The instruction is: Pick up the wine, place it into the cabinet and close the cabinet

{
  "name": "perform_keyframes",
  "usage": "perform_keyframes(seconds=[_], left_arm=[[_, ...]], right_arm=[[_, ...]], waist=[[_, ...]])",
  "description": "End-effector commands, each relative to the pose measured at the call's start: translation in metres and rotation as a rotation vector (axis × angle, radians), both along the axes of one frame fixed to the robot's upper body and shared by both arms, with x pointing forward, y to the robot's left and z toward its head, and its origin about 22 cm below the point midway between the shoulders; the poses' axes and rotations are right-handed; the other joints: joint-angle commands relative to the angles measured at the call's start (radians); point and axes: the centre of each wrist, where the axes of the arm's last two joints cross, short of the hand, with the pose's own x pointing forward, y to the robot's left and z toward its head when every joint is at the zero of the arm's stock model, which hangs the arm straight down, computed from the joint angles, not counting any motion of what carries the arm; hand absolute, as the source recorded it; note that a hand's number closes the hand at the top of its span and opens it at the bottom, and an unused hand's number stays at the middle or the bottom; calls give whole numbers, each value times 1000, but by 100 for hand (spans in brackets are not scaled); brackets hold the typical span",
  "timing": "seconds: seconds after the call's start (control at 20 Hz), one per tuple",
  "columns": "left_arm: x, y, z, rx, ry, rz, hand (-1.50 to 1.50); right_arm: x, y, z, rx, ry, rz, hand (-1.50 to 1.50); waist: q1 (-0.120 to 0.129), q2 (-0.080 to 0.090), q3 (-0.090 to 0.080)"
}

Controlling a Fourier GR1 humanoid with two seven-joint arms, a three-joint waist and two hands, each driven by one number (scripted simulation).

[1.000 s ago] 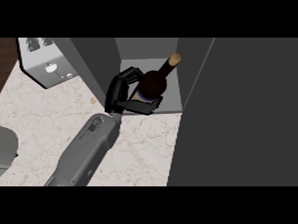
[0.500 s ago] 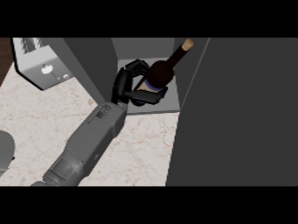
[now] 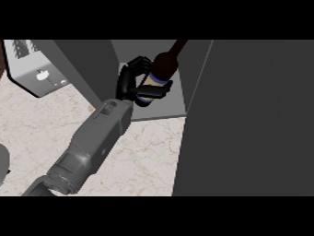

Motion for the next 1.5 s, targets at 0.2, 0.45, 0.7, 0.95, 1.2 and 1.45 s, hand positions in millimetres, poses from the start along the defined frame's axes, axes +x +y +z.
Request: perform_keyframes(seconds=[0.2, 0.45, 0.7, 0.95, 1.2, 1.45], left_arm=[[12, 14, 4, -5, 23, 58, 150], [23, 26, 20, 26, -20, 85, 150], [26, 24, 23, 87, -46, 121, -150], [33, 35, 33, 176, -68, 168, -150], [28, 32, 23, 217, -82, 224, -150], [33, 32, 34, 119, -134, 150, -150]], right_arm=[[-29, -7, 25, 85, 15, 69, -150], [-29, -5, 24, 108, -2, 90, -150], [-27, -4, 17, 86, 7, 104, -150], [-19, -7, 11, 73, -7, 103, -150], [-22, -3, 12, 92, -20, 113, -150], [-25, -6, 16, 88, -31, 136, -150]], waist=[[-14, 7, 0], [-26, 12, -1], [-28, 13, -1], [-32, 23, 1], [-40, 24, -1], [-43, 25, -3]])
